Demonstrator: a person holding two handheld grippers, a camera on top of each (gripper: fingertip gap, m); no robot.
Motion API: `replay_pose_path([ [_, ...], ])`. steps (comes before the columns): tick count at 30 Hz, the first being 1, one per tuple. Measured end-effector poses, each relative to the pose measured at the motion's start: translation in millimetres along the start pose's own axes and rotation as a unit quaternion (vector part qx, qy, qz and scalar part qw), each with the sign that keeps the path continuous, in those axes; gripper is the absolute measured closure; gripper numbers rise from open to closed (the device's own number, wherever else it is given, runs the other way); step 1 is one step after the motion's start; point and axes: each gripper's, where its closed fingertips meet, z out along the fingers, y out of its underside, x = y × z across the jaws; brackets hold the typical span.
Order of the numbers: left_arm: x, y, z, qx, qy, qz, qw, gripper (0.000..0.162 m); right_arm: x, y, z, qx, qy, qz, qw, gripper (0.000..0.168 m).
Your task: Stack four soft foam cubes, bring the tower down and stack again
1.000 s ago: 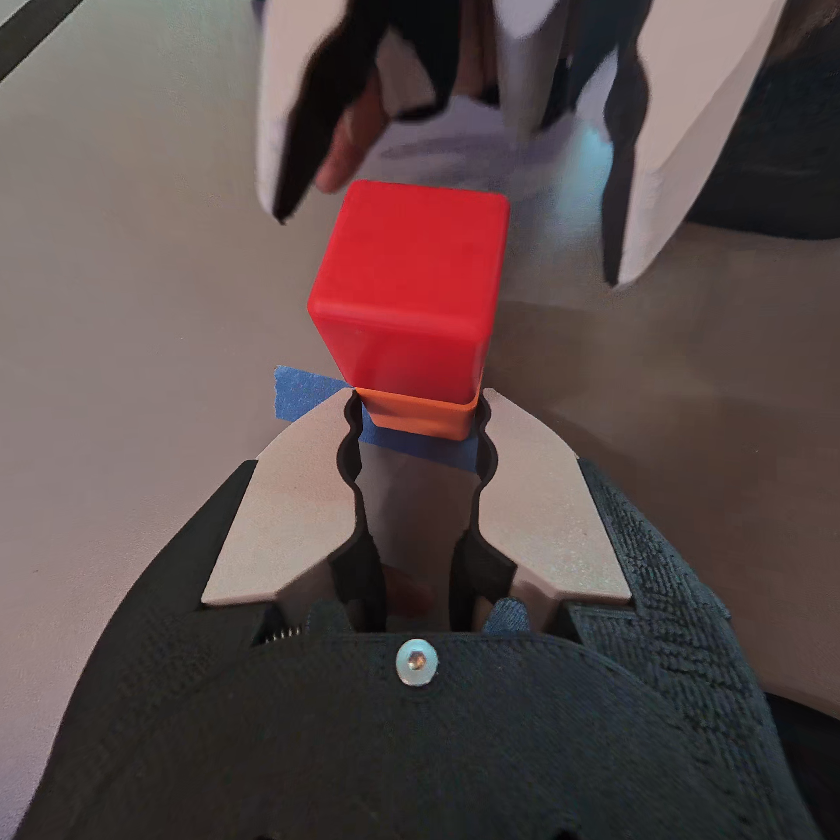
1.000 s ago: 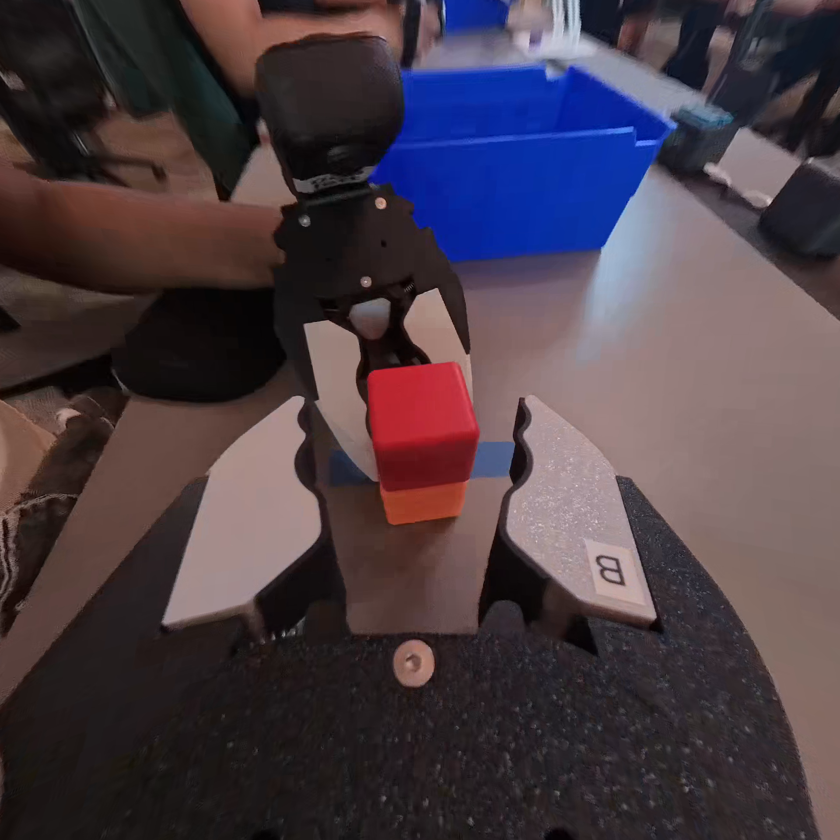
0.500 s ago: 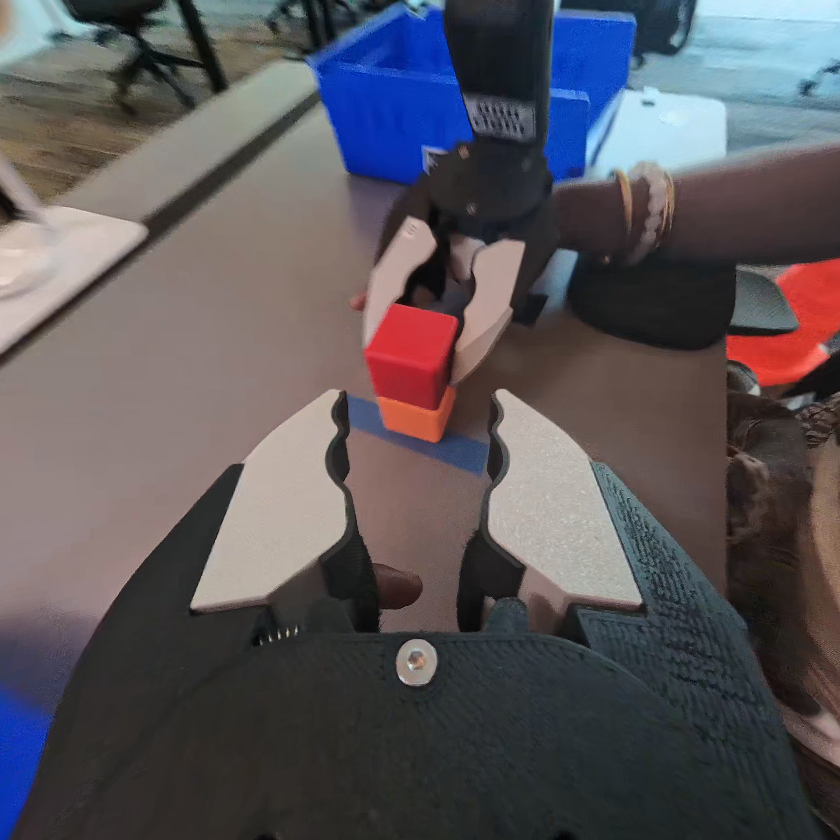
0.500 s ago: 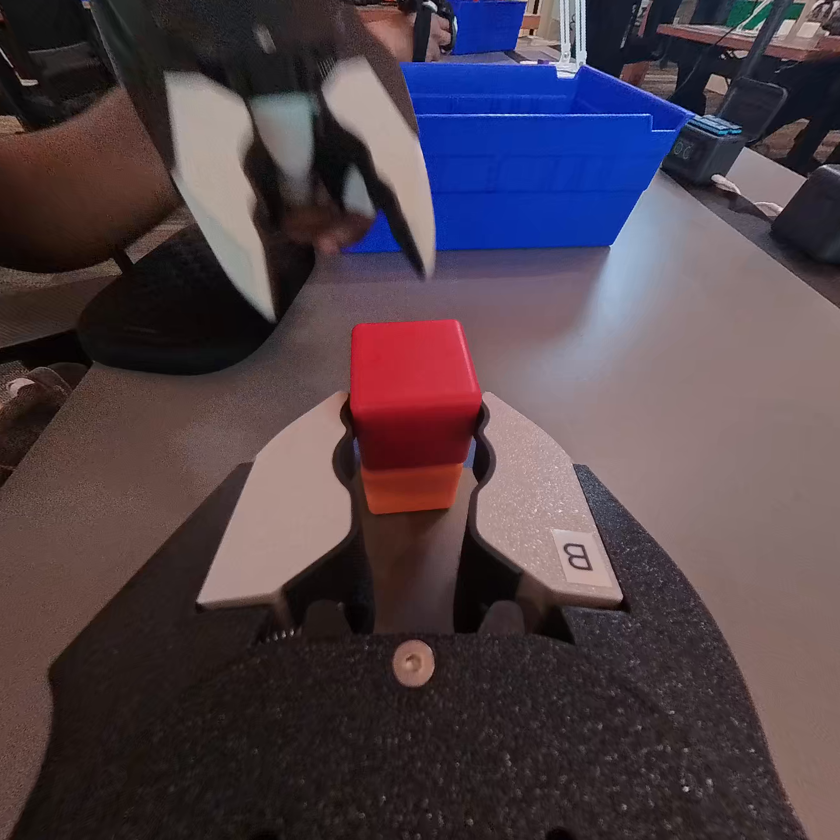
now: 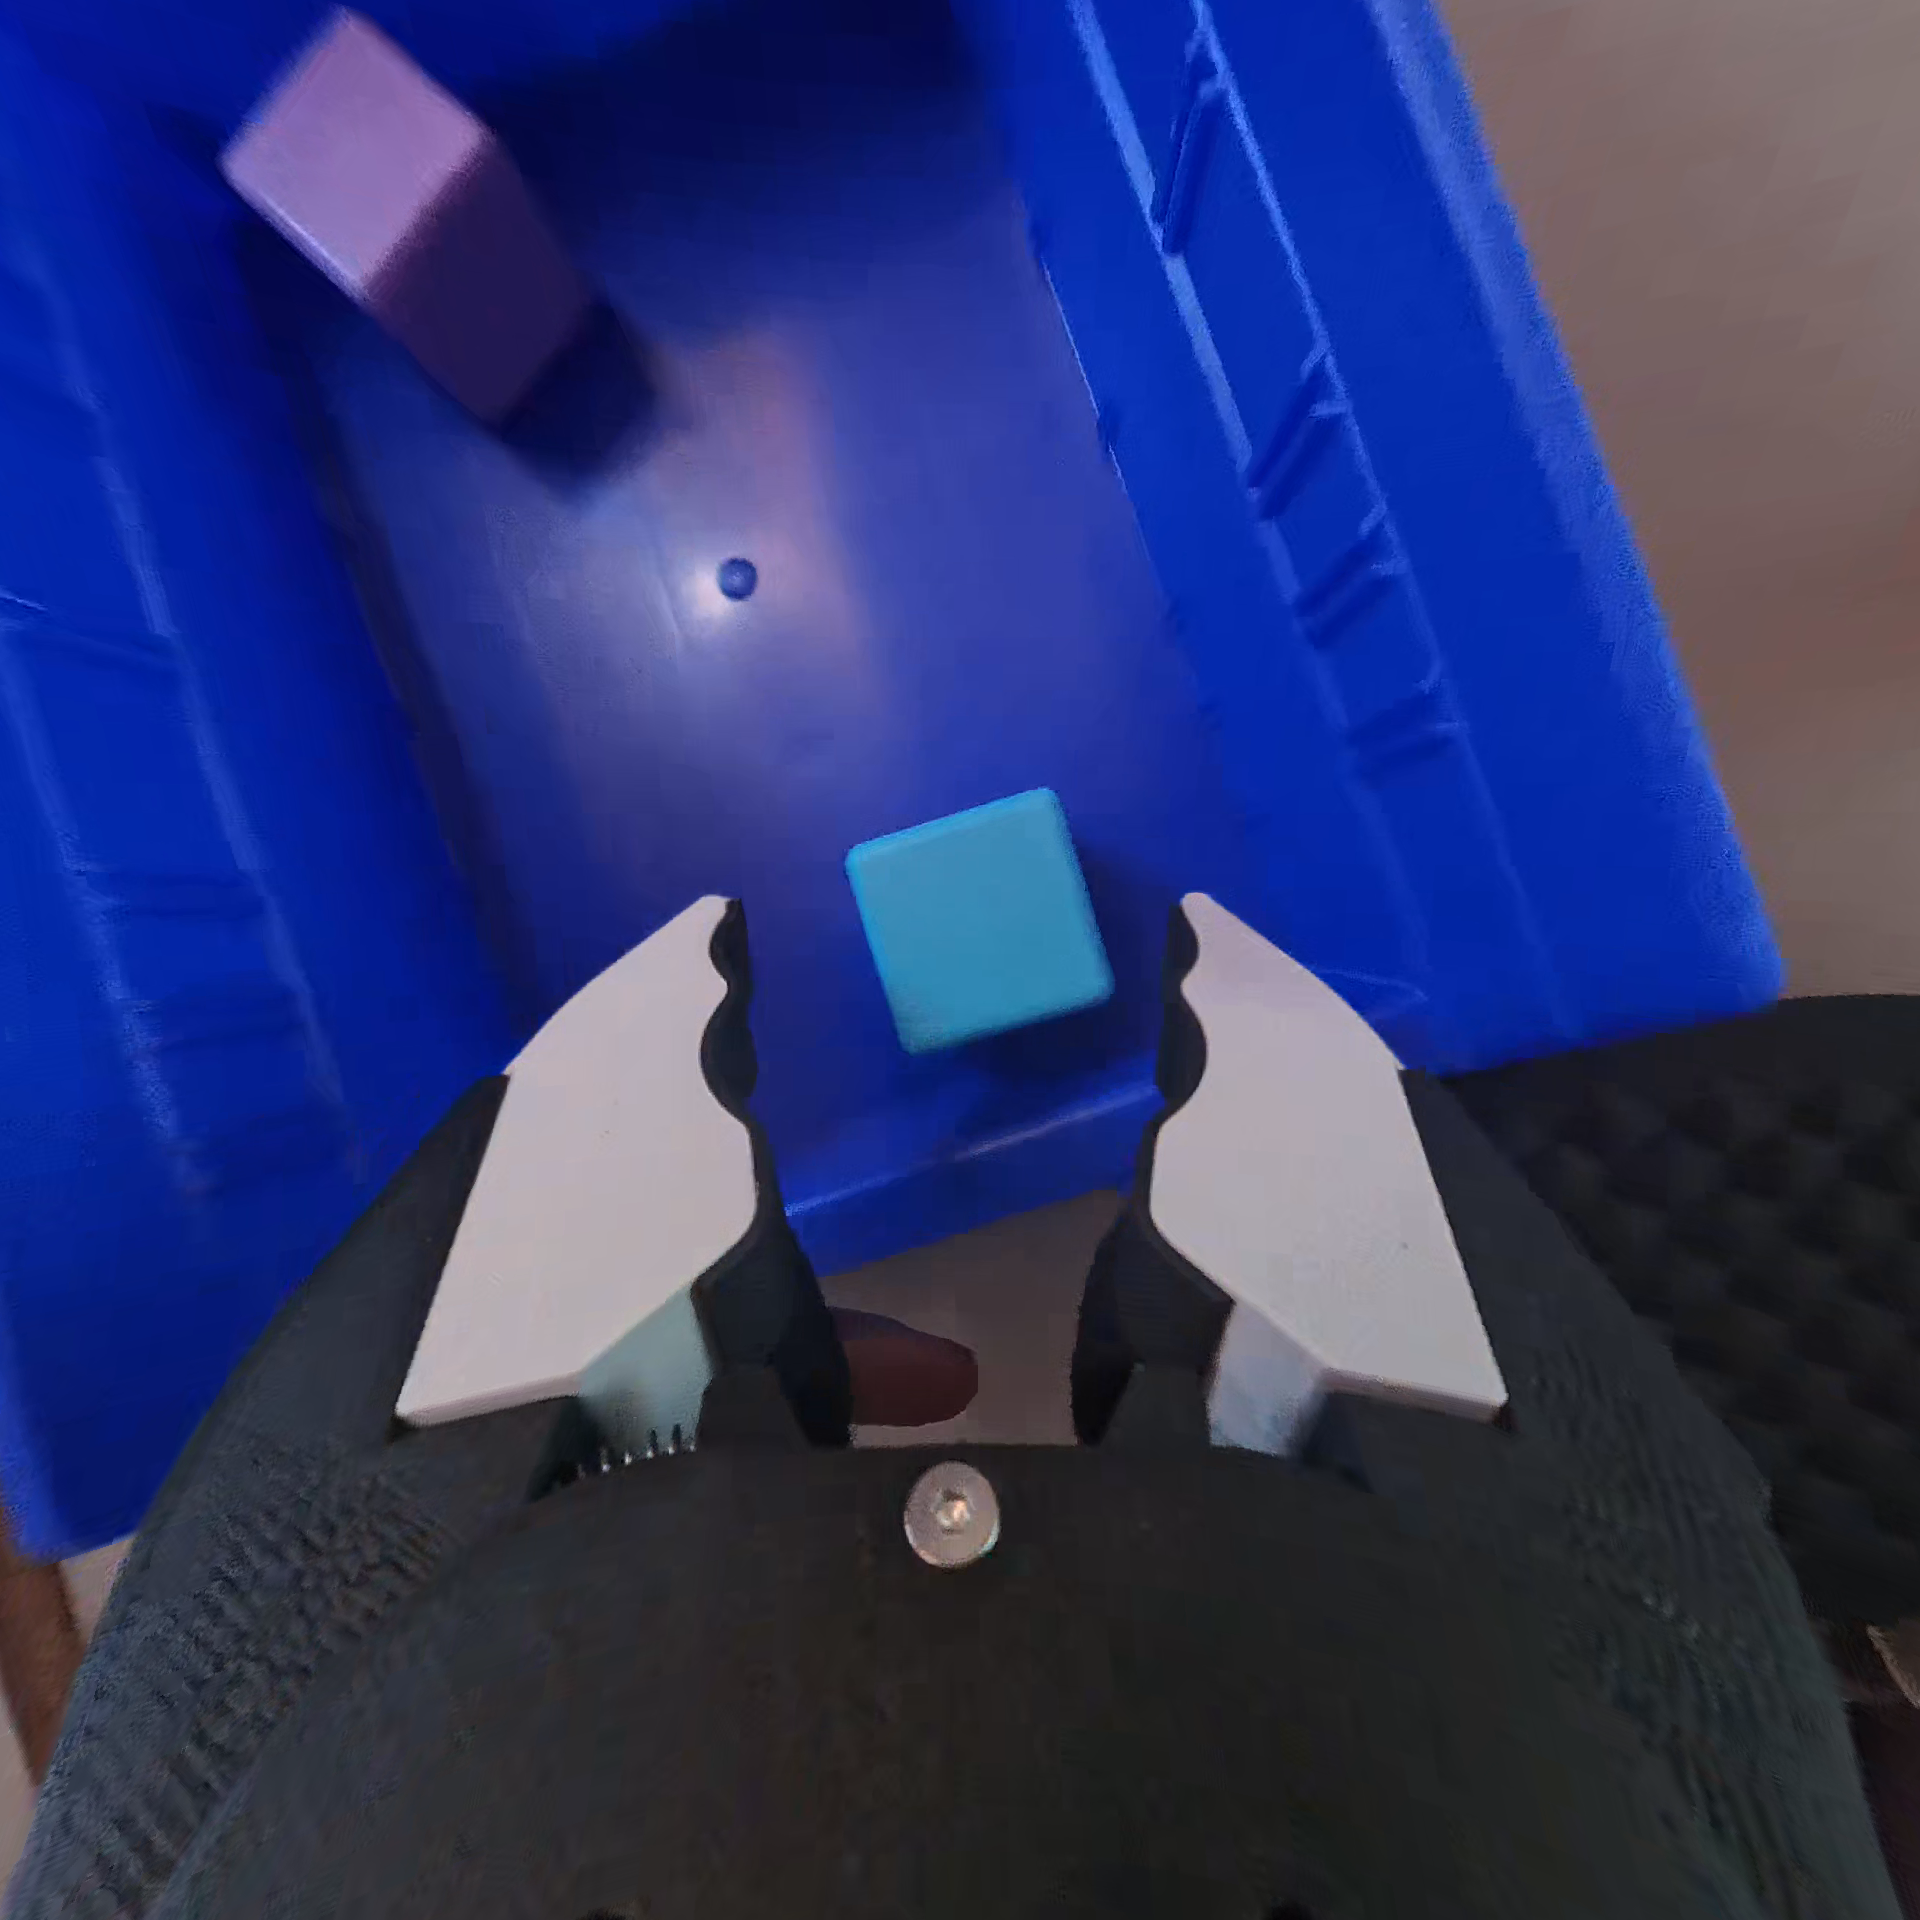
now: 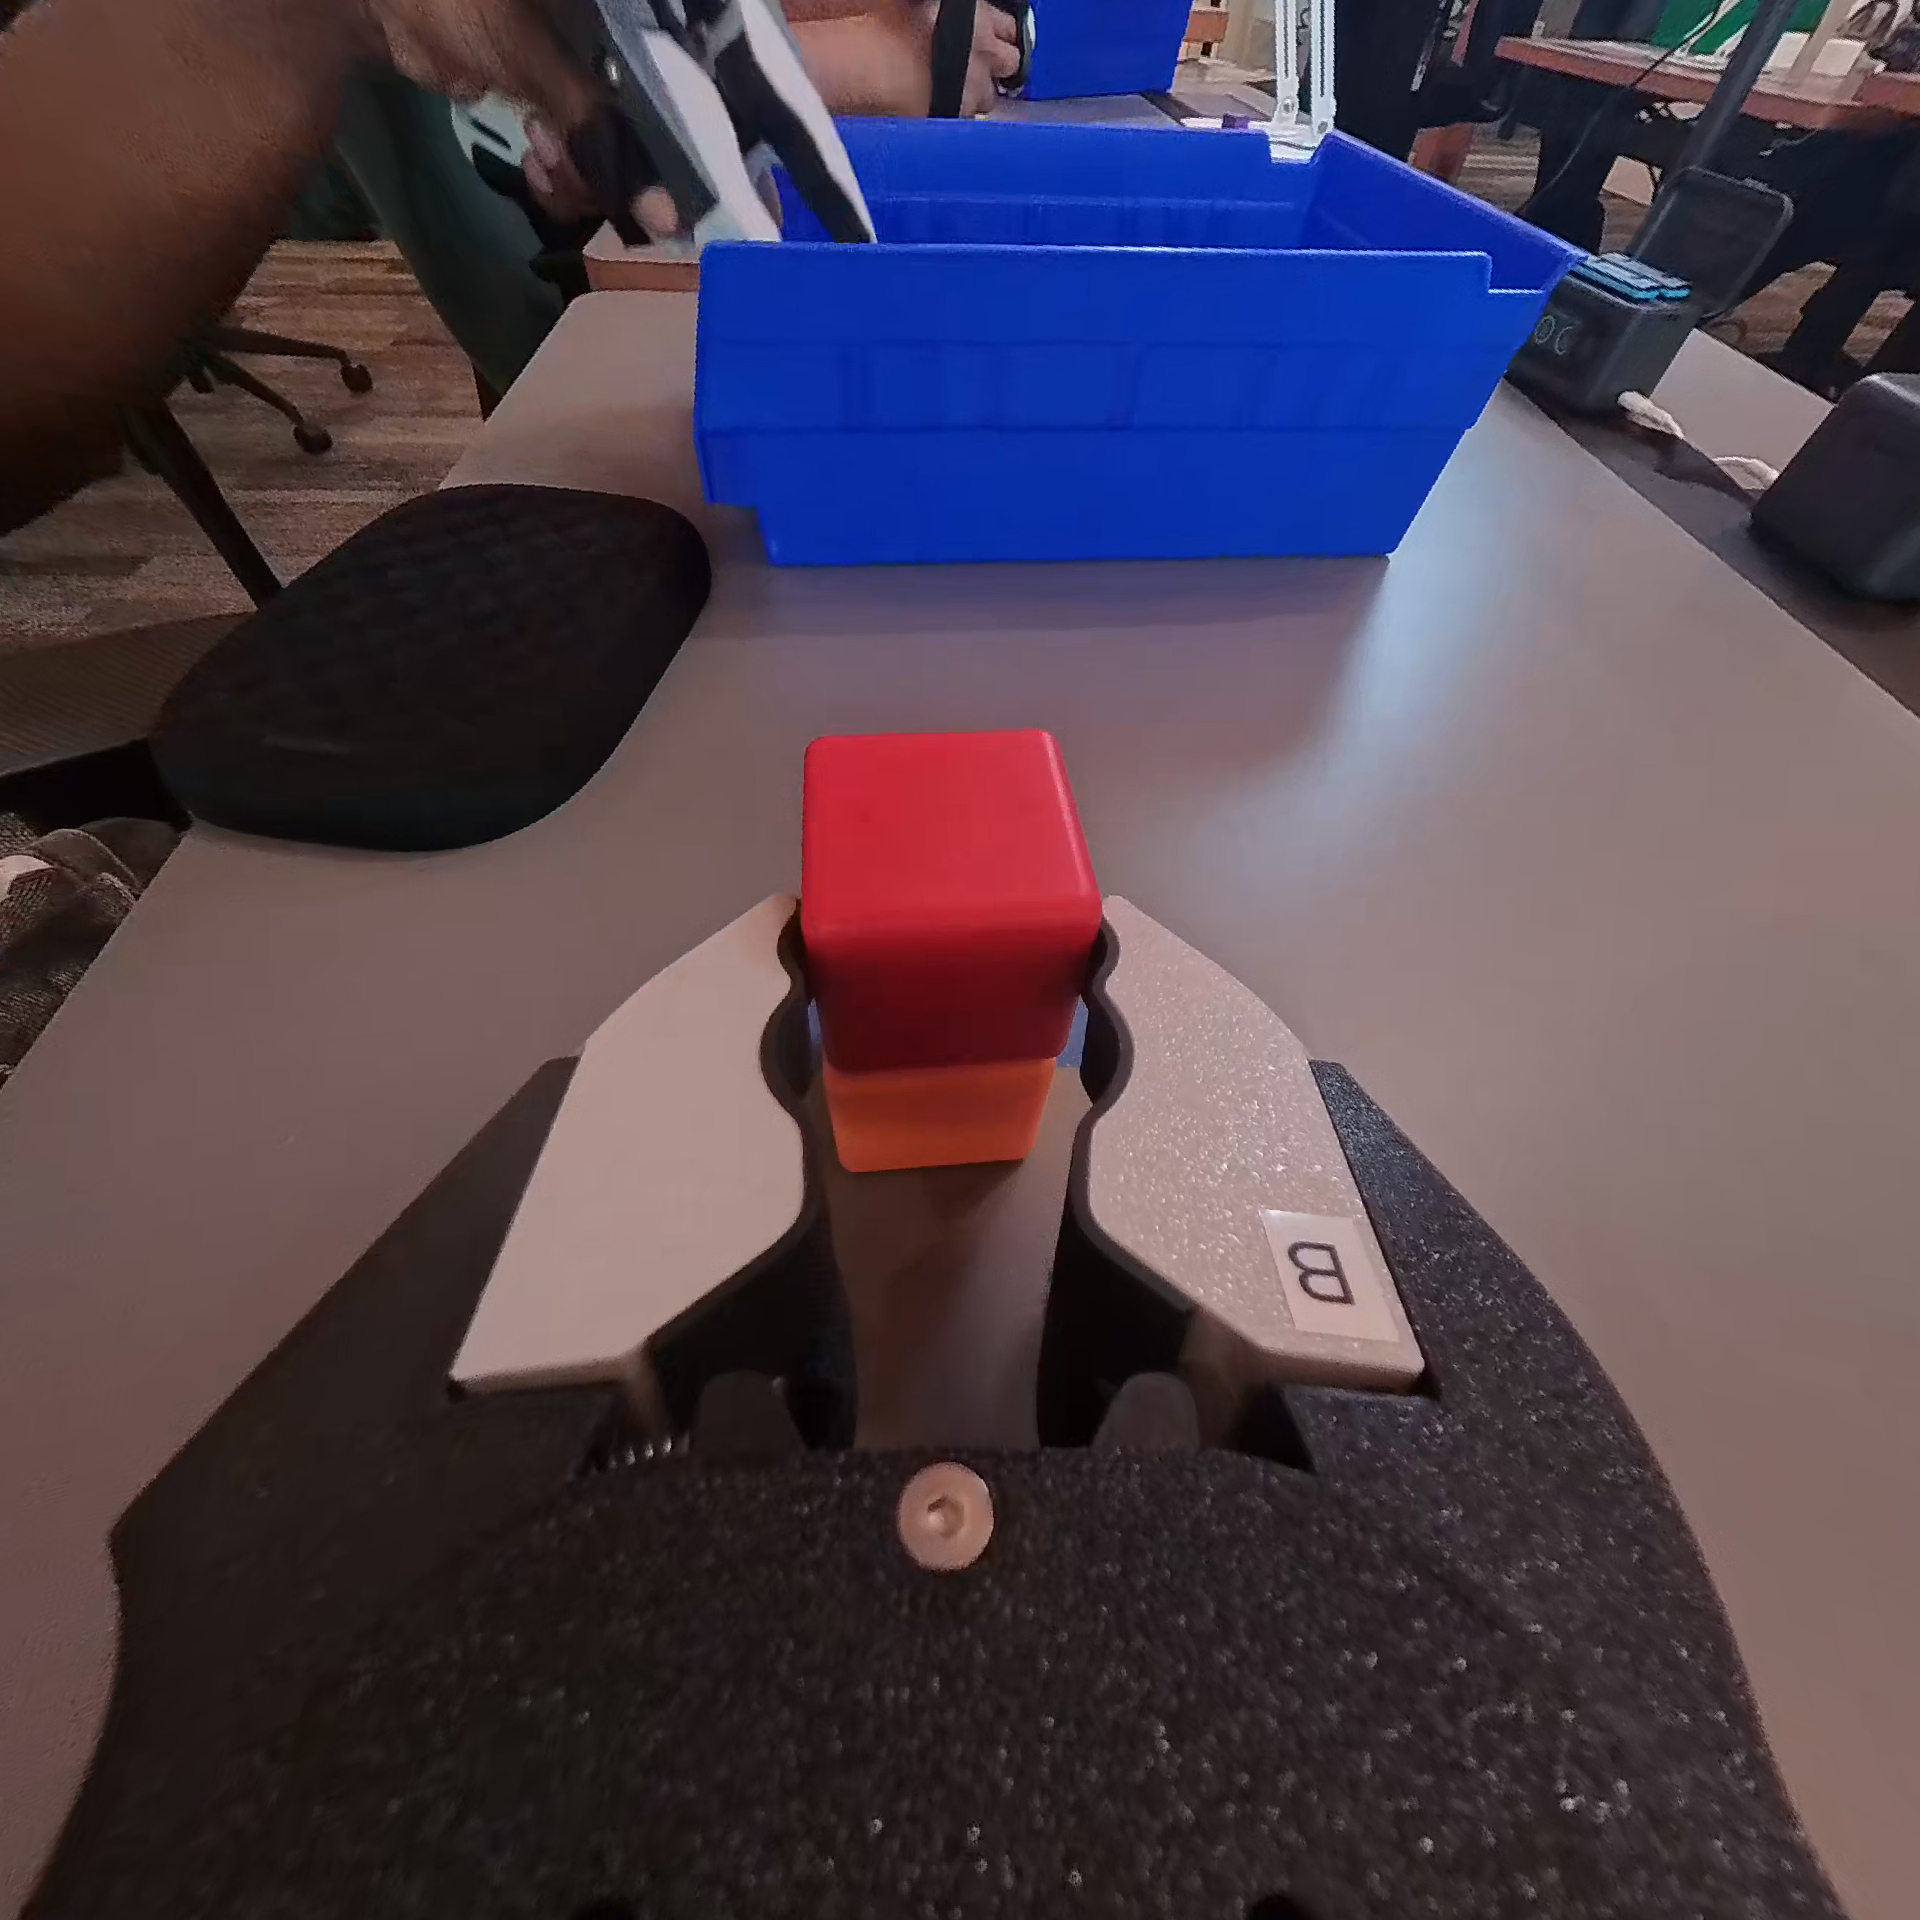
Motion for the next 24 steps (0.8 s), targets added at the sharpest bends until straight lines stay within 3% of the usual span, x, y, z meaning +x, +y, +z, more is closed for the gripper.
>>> replay_pose_path([
  [3,-1.8,11.7,14.4,-0.036,-0.004,-0.007,0.999,0.095,-0.3,0.1,0.0,-0.002,0.003,-0.003,1.0,0.119],
  [4,2.1,15.8,18.3,-0.049,0.014,-0.002,0.999,0.11,-0.4,0.1,0.0,-0.002,0.003,-0.004,1.0,0.119],
  [7,-3.9,4.3,14.8,-0.018,0.01,0.03,0.999,0.112,-0.3,0.3,0.0,-0.003,0.005,-0.006,1.0,0.119],
  [11,17.0,-63.4,-40.4,0.118,0.072,0.106,0.985,0.113,-0.1,0.3,0.2,0.0,0.002,-0.003,1.0,0.119],
  [14,75.8,-119.8,-92.8,0.196,0.163,0.218,0.942,0.113,-0.2,0.2,0.4,0.0,-0.001,-0.003,1.0,0.119],
  [16,125.4,-138.9,-107.7,0.187,0.218,0.293,0.912,0.112,-0.2,0.2,0.5,0.001,-0.003,-0.003,1.0,0.119],
  [20,209.0,-148.8,-80.2,0.109,0.256,0.419,0.865,0.113,-0.2,-0.1,0.6,0.004,-0.006,-0.003,1.0,0.119],
  [24,260.9,-138.2,-36.8,0.034,0.278,0.487,0.827,0.113,0.0,0.0,0.6,0.003,-0.005,-0.004,1.0,0.119],
])
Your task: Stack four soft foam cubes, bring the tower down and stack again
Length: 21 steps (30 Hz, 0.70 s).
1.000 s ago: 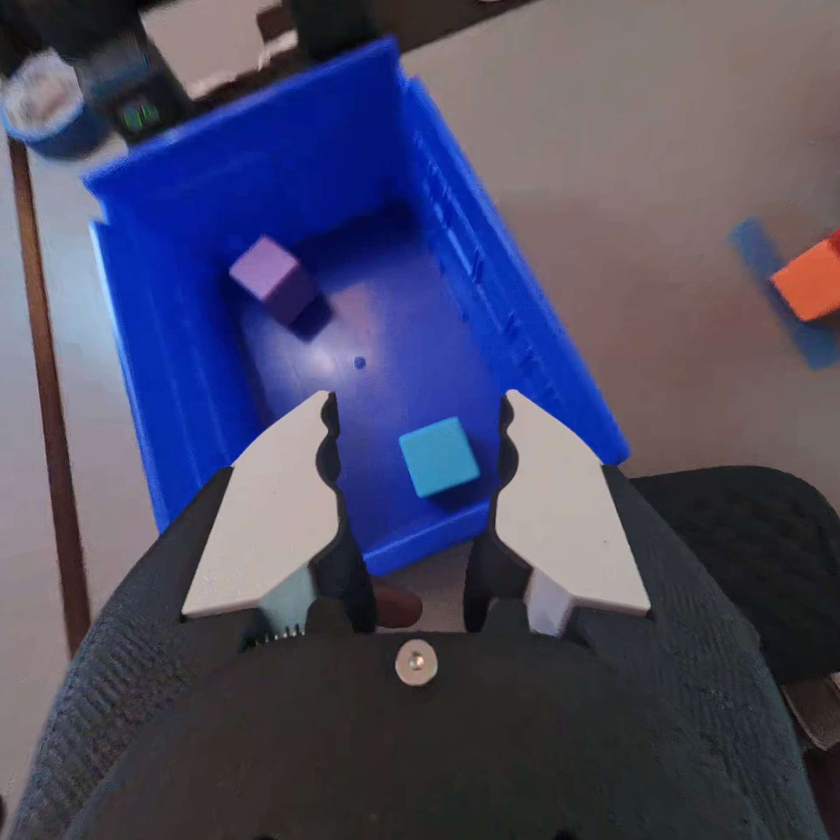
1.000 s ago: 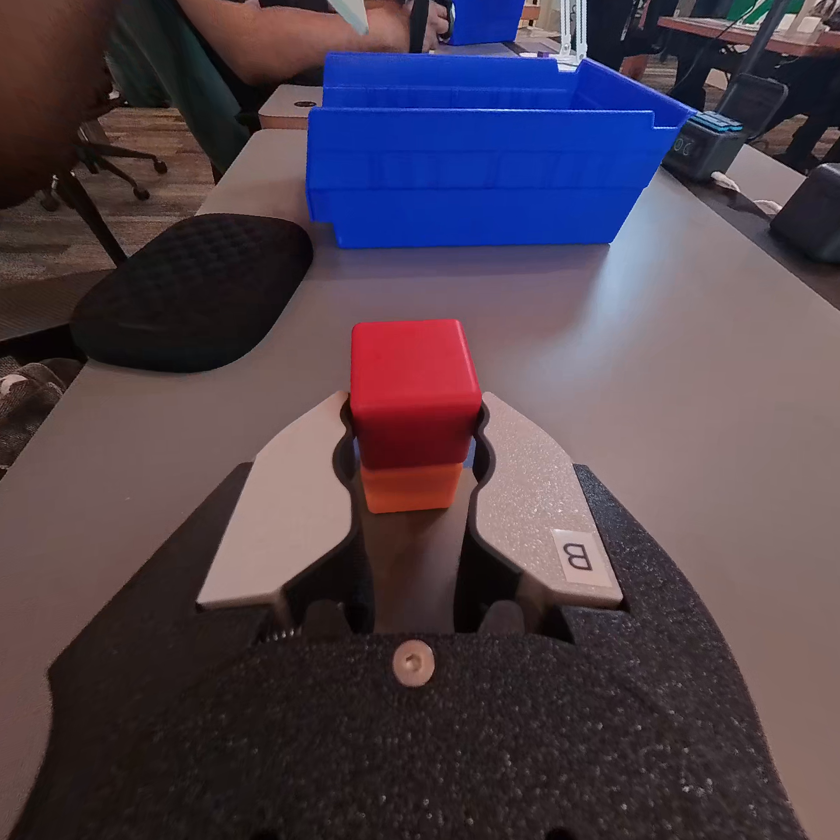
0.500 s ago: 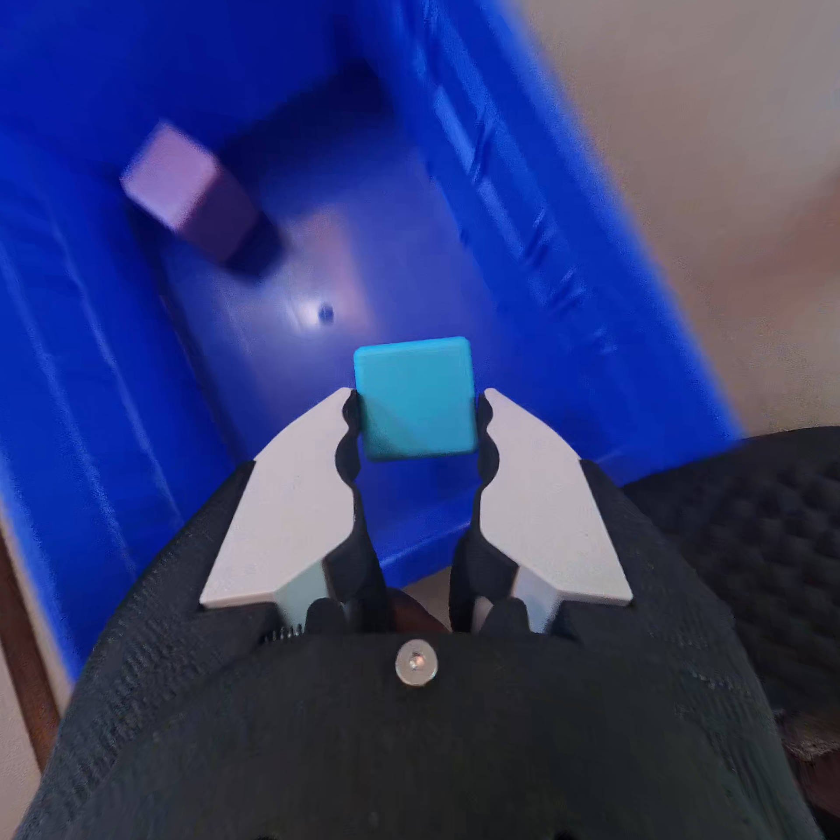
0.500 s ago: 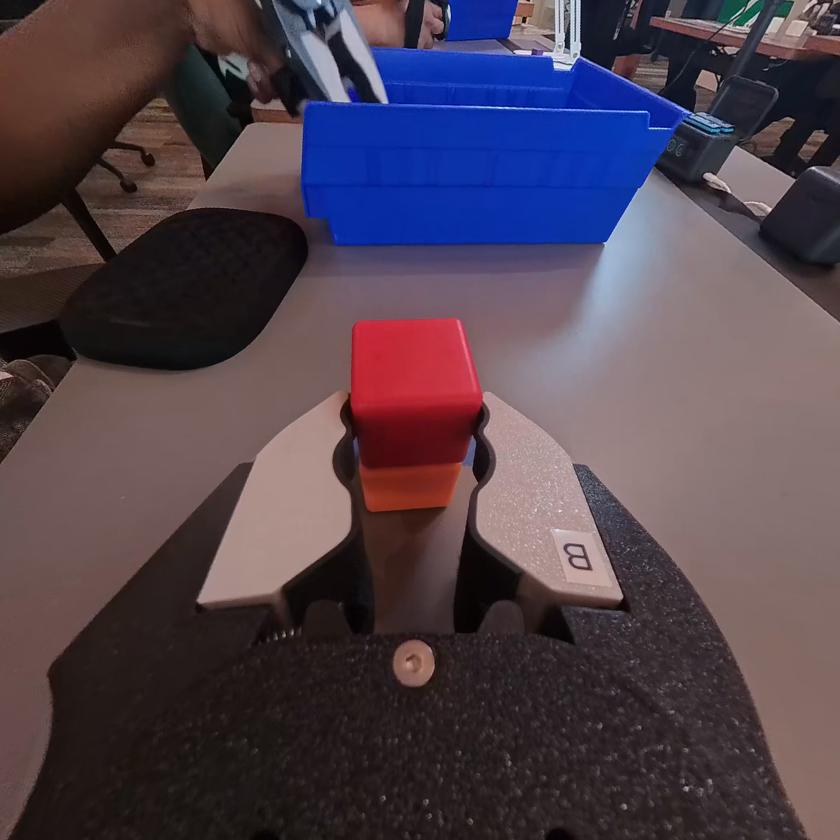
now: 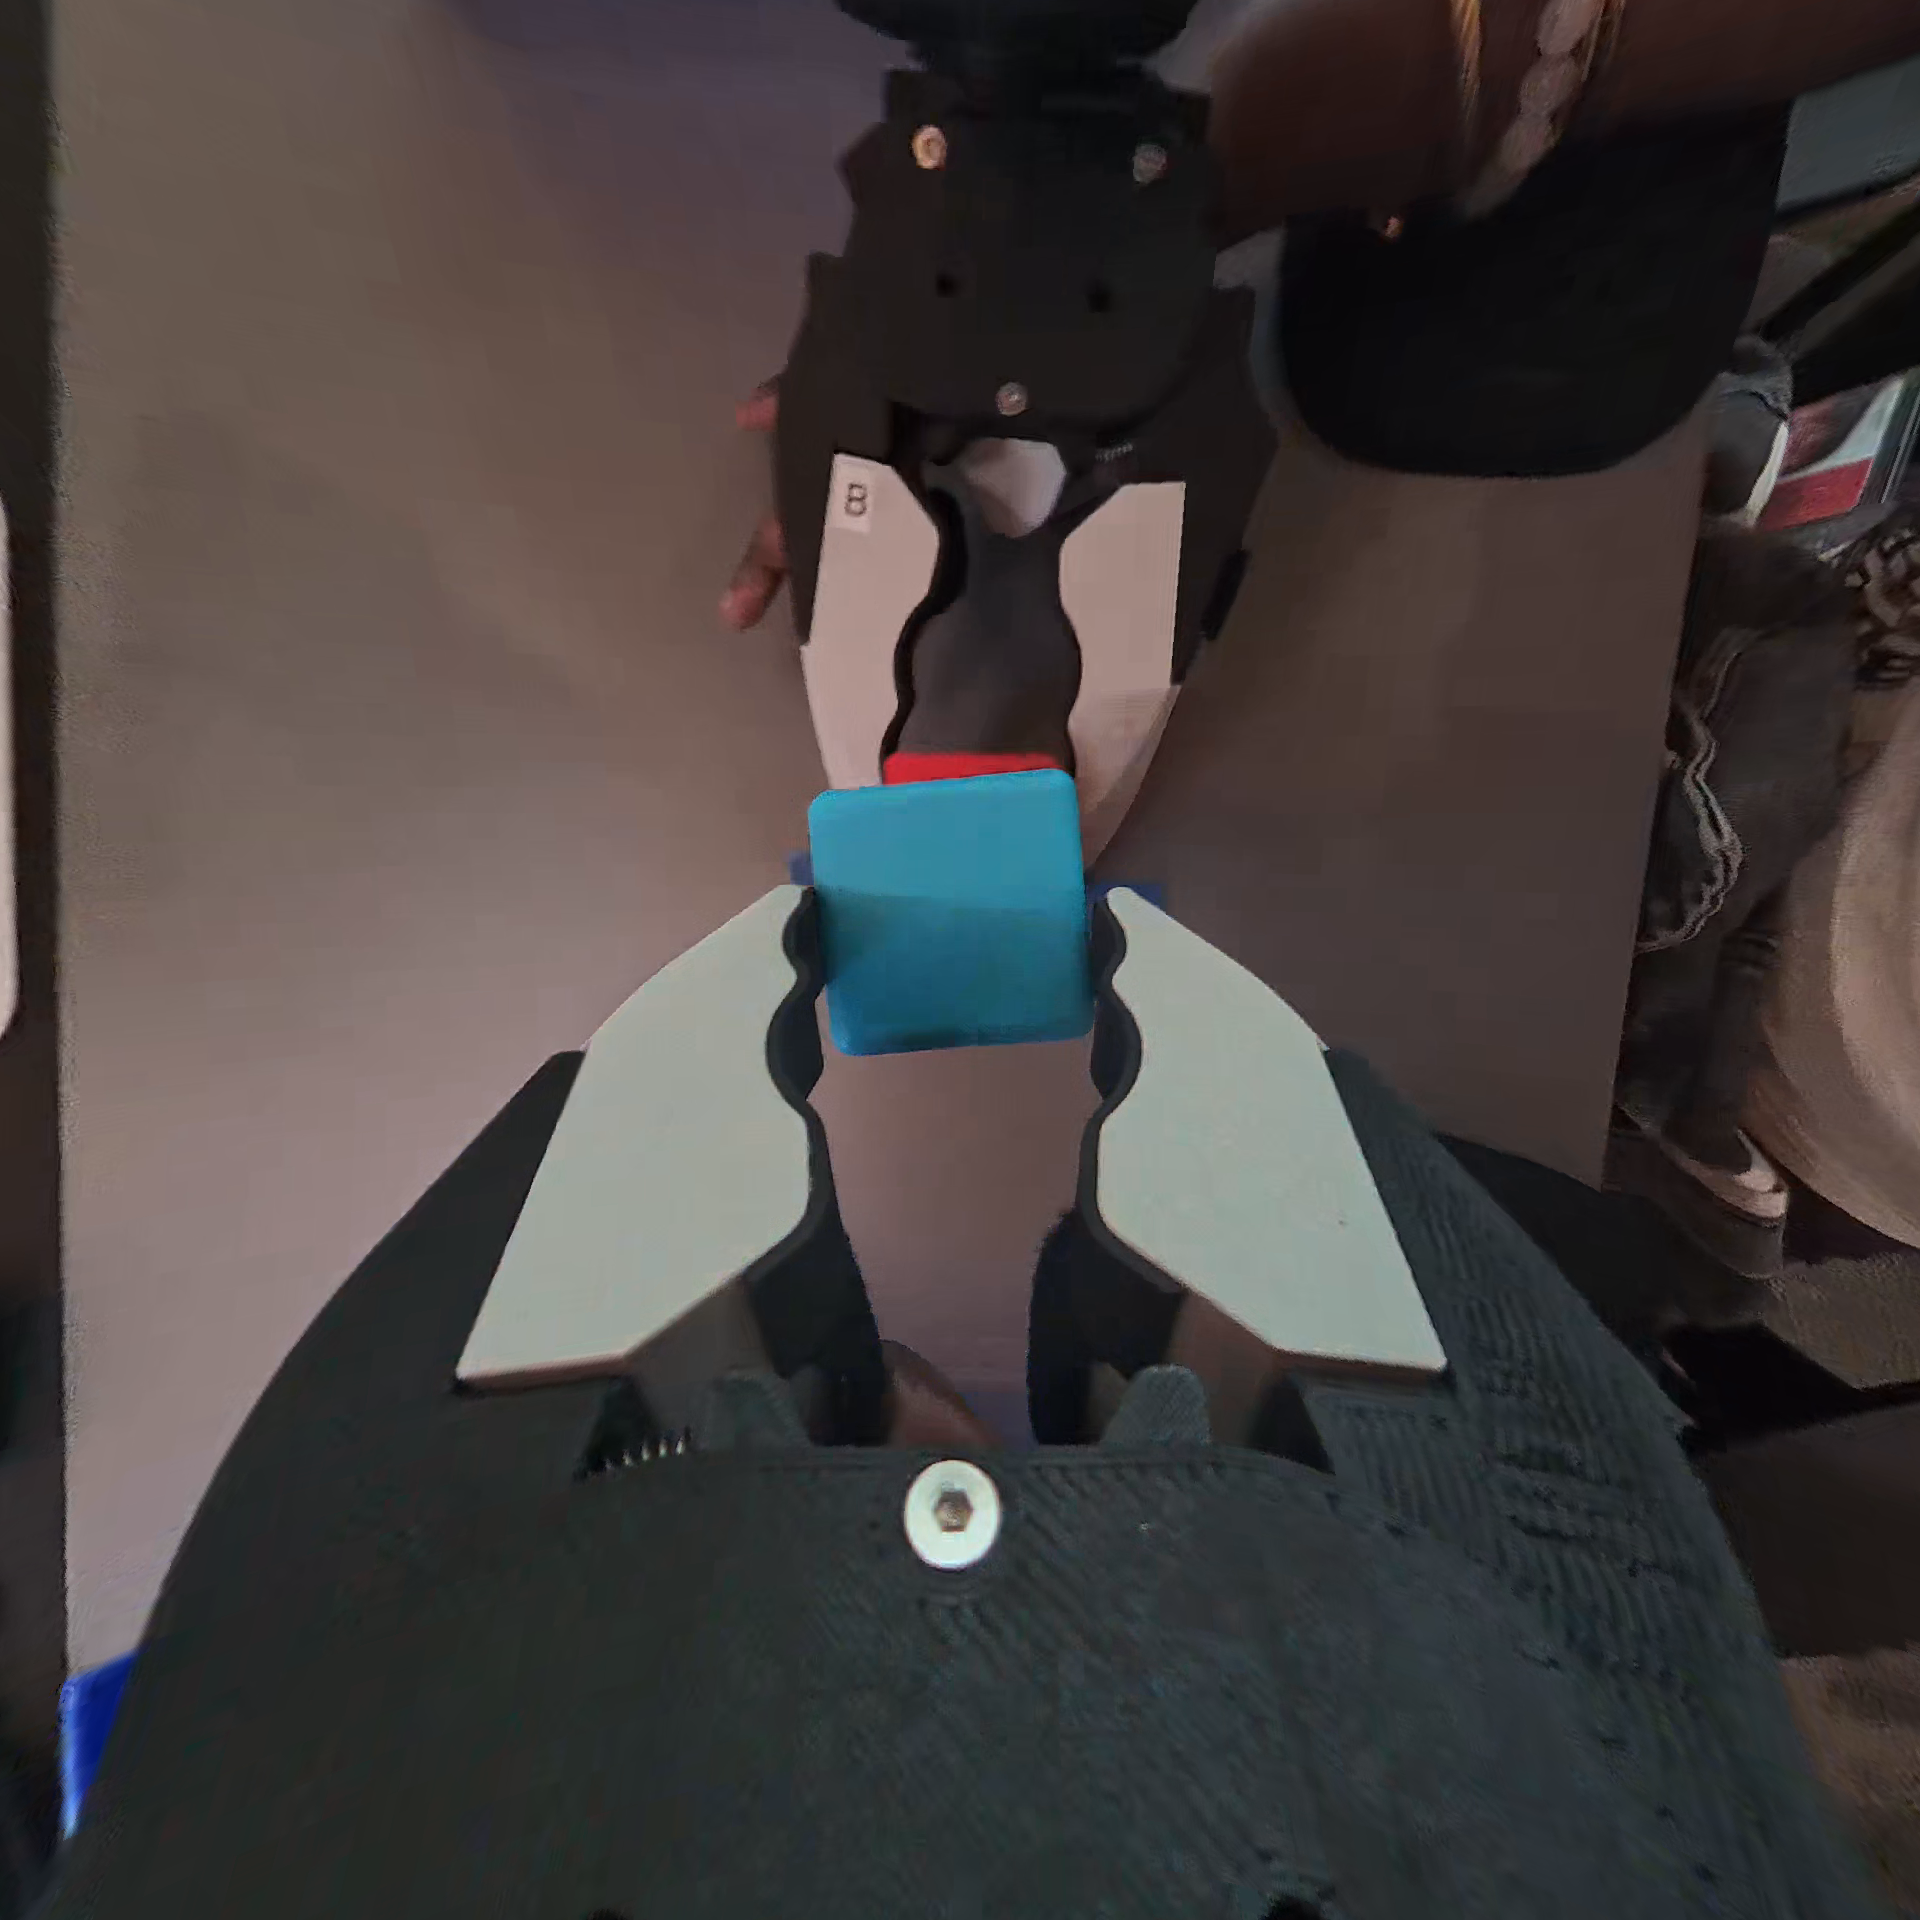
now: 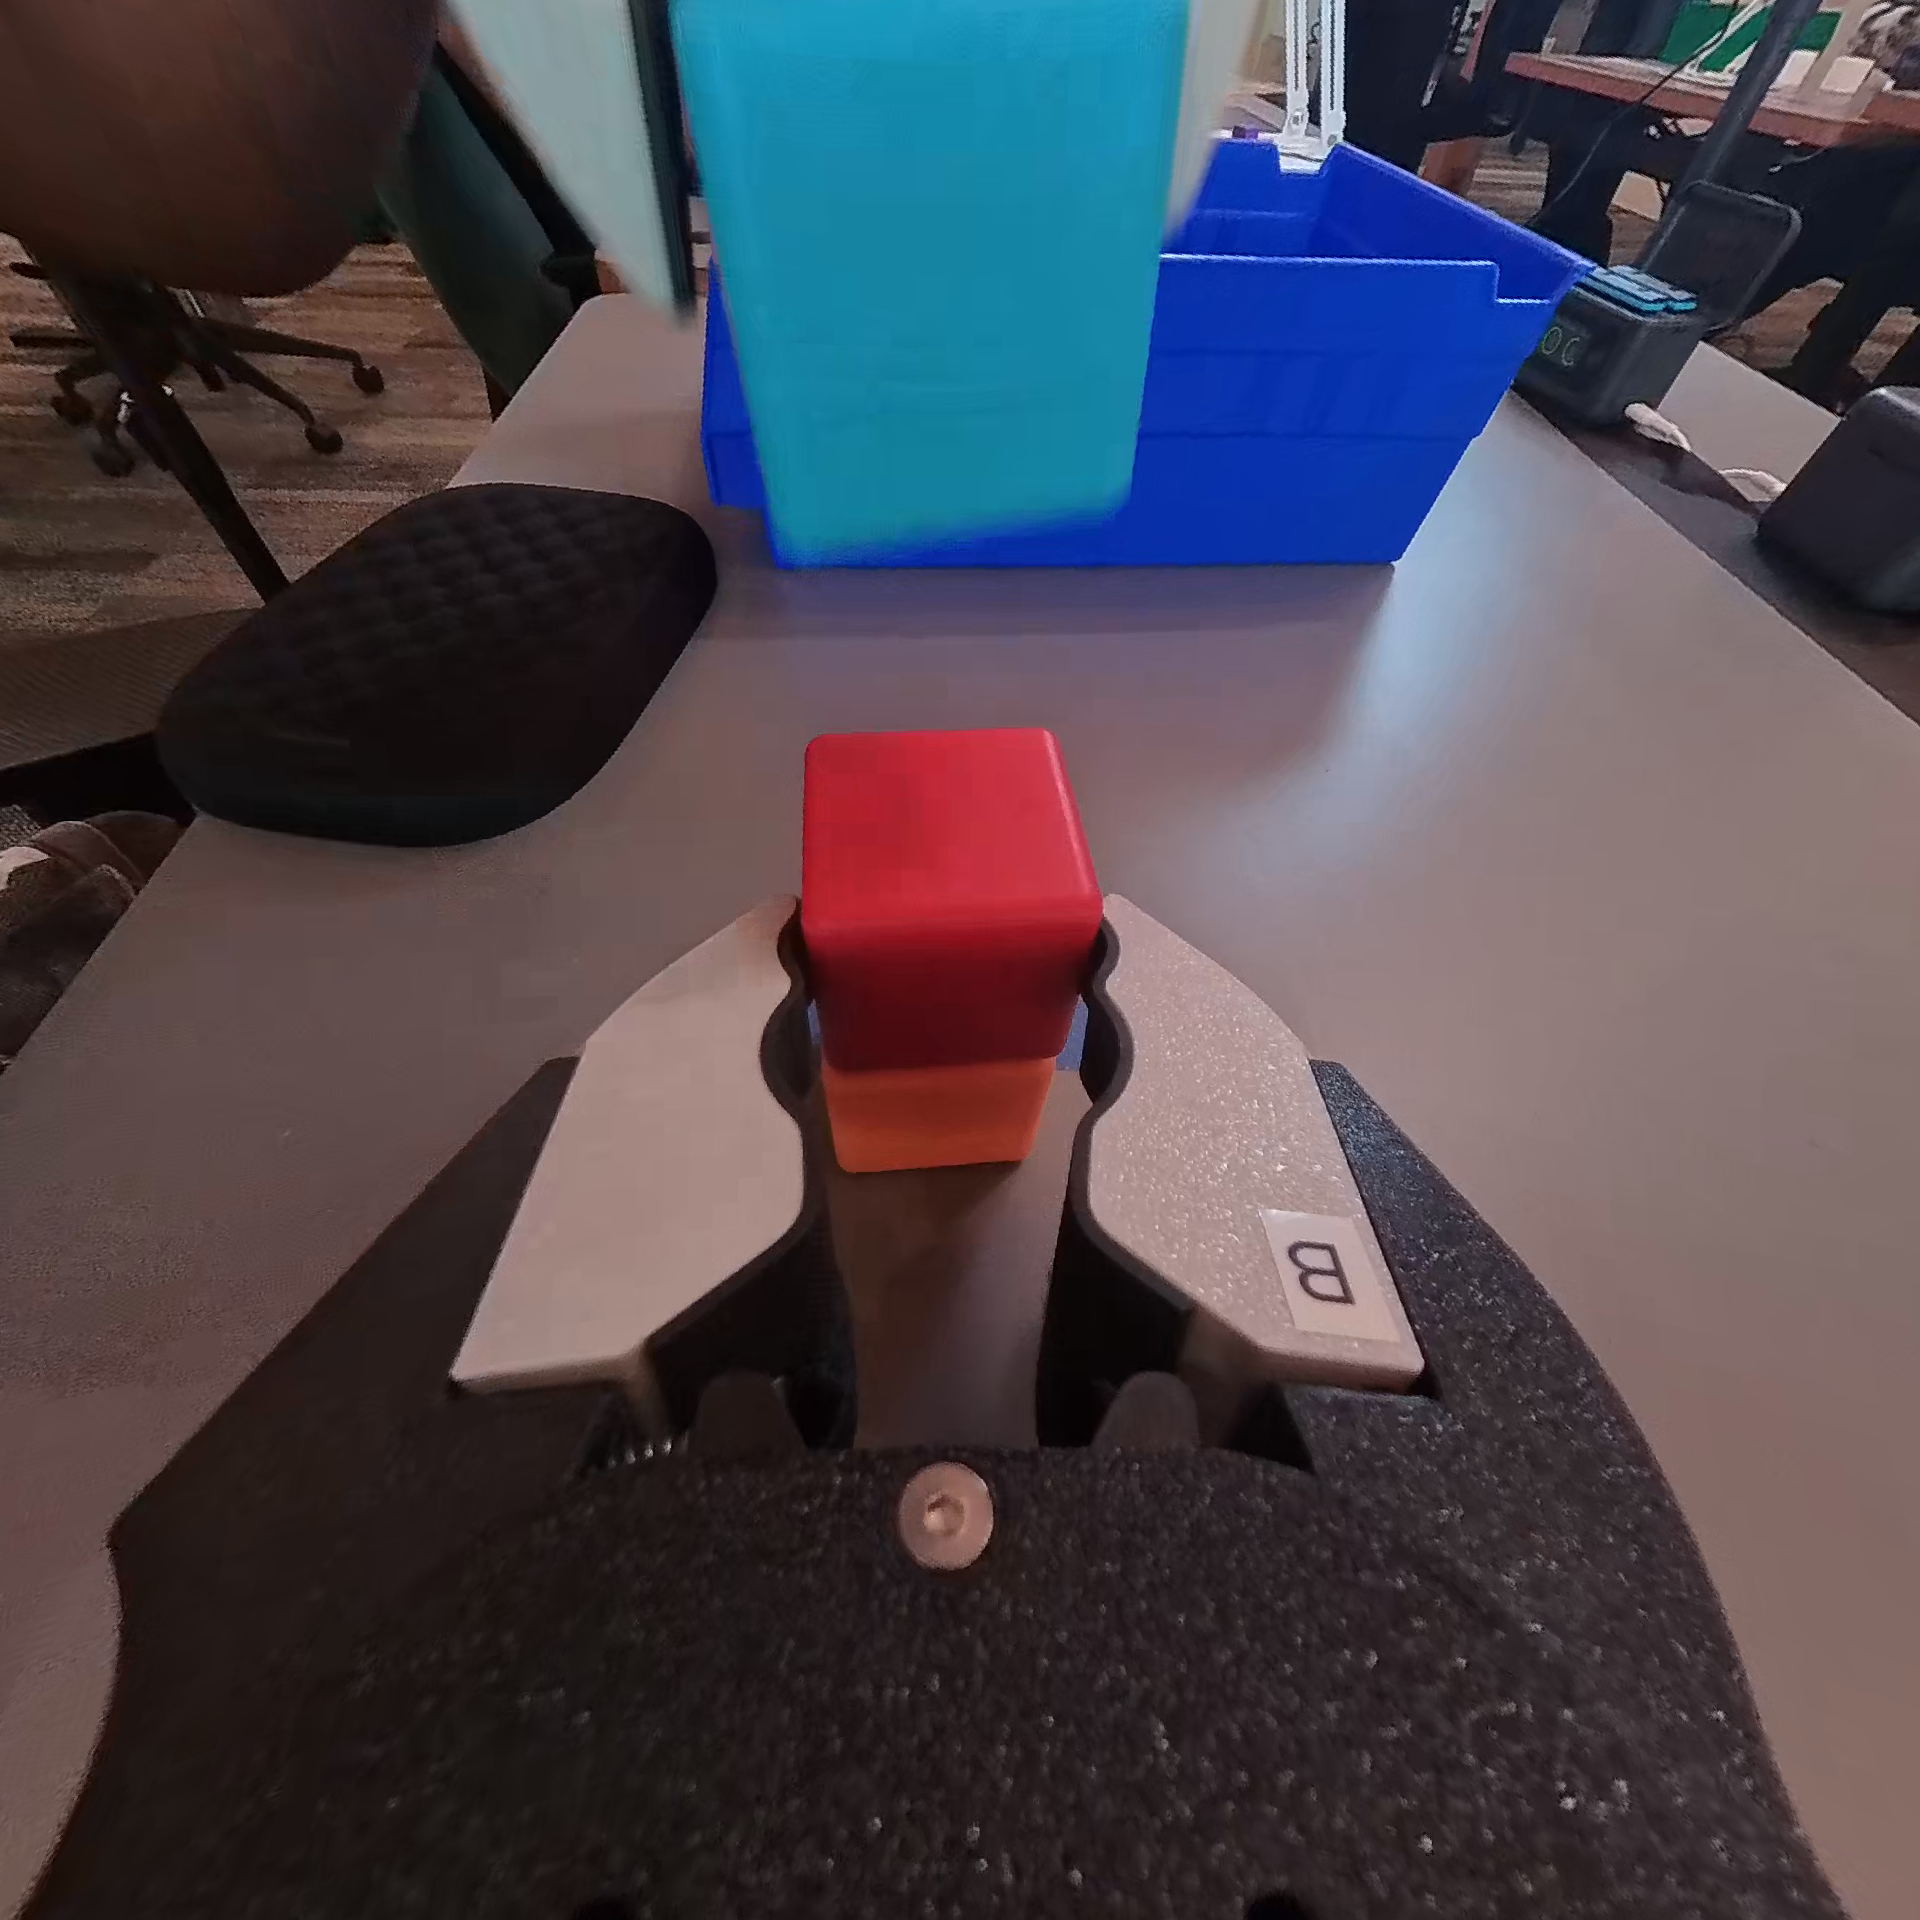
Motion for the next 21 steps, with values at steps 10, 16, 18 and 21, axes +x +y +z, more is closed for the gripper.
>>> replay_pose_path([
  [10,-3.3,-2.6,32.5,-0.01,0.03,0.023,0.999,0.113,3.0,0.7,-1.1,-0.002,0.003,0.001,1.0,0.119],
  [16,-3.6,-0.2,32.3,0.011,0.035,0.023,0.999,0.113,3.1,0.0,0.6,-0.002,0.002,0.0,1.0,0.119],
  [18,-3.7,0.2,32.3,0.01,0.036,0.026,0.999,0.112,2.3,-1.7,0.2,0.001,0.001,0.0,1.0,0.119],
  [21,-3.8,0.4,32.6,0.005,0.036,0.029,0.999,0.112,2.4,-18.1,-4.9,0.04,-0.002,0.021,0.999,0.11],
])
